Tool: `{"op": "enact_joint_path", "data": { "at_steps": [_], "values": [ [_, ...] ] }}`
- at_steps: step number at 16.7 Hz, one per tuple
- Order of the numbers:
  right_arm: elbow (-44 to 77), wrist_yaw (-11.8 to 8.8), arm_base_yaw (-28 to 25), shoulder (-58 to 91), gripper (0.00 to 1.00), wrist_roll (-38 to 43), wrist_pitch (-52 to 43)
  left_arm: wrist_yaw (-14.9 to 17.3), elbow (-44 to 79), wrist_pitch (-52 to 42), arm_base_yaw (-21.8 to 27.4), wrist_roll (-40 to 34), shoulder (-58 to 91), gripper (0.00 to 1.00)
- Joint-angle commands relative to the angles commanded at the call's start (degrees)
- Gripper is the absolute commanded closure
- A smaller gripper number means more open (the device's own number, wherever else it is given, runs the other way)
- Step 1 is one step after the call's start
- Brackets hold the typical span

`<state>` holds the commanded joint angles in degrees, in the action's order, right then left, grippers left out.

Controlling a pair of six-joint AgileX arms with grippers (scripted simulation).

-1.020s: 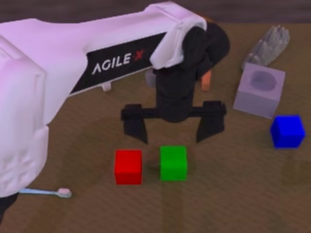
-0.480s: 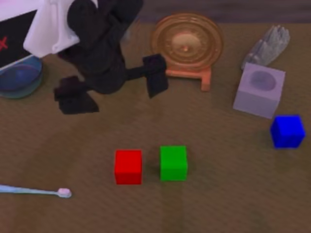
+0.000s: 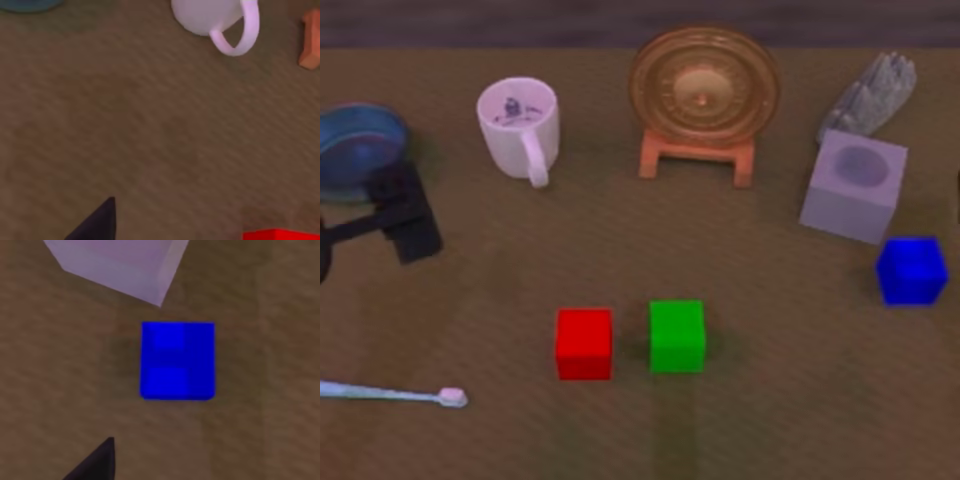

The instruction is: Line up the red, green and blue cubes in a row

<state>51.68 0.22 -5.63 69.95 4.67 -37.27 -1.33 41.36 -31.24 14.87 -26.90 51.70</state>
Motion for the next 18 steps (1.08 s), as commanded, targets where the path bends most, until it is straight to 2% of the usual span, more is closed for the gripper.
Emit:
{"op": "enact_joint_path", "data": {
  "at_steps": [4,9,13,18],
  "values": [
    [14.4,0.2,-1.4,19.8,0.0,1.4,-10.7,0.1,-19.3,11.7,-7.5,9.9,-22.1,0.0],
    [28.9,0.1,-2.6,37.9,0.0,2.8,-20.3,0.8,-35.0,24.3,-13.5,20.9,-41.6,0.0],
    [35.4,-0.1,-3.1,45.4,0.0,3.5,-24.1,1.3,-40.7,30.5,-15.8,26.2,-50.6,0.0],
    [36.1,-0.1,-3.2,46.1,0.0,3.6,-24.5,1.3,-41.4,31.2,-16.0,26.9,-51.7,0.0]
  ]
}}
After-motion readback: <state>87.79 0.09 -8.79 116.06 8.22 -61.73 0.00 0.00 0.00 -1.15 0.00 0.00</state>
